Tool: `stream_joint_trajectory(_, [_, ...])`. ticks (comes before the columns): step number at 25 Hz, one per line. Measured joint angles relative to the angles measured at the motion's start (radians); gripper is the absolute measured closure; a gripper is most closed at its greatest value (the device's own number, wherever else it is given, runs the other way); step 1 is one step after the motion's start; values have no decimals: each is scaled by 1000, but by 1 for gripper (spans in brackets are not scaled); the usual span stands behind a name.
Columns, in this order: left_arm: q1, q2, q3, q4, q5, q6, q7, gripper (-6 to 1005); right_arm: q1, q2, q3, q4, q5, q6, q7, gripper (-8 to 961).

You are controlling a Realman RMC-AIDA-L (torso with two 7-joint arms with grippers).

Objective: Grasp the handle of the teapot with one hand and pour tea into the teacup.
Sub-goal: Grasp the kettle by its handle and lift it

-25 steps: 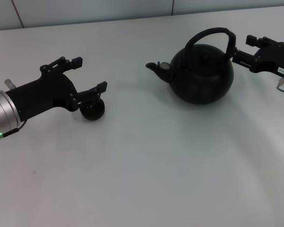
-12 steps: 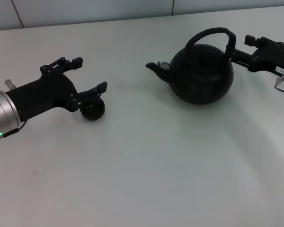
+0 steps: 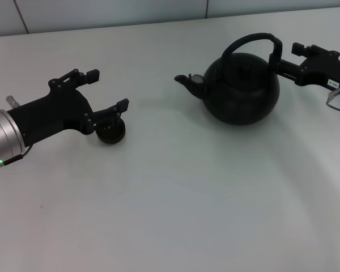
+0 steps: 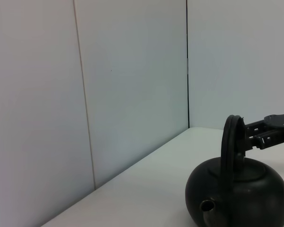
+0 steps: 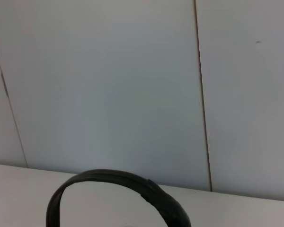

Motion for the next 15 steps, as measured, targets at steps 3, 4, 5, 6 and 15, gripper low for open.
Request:
stream_joint_trajectory(3, [1, 0, 2, 0, 0, 0, 0, 129, 0, 0, 0, 0, 0, 0, -1, 292])
stream_joint_trajectory(4, [1, 0, 2, 0, 0, 0, 0, 129, 1, 0, 0, 0, 0, 0, -1, 293])
stream_joint_trajectory(5, [1, 0, 2, 0, 0, 0, 0, 129, 1, 0, 0, 0, 0, 0, -1, 293])
stream_joint_trajectory(6, [0, 0, 2, 0, 0, 0, 0, 129, 1, 0, 0, 0, 0, 0, -2, 294])
stream_joint_trajectory(15, [-1, 0, 5, 0, 0, 0, 1, 129, 6, 1, 0, 1, 0, 0, -3, 298])
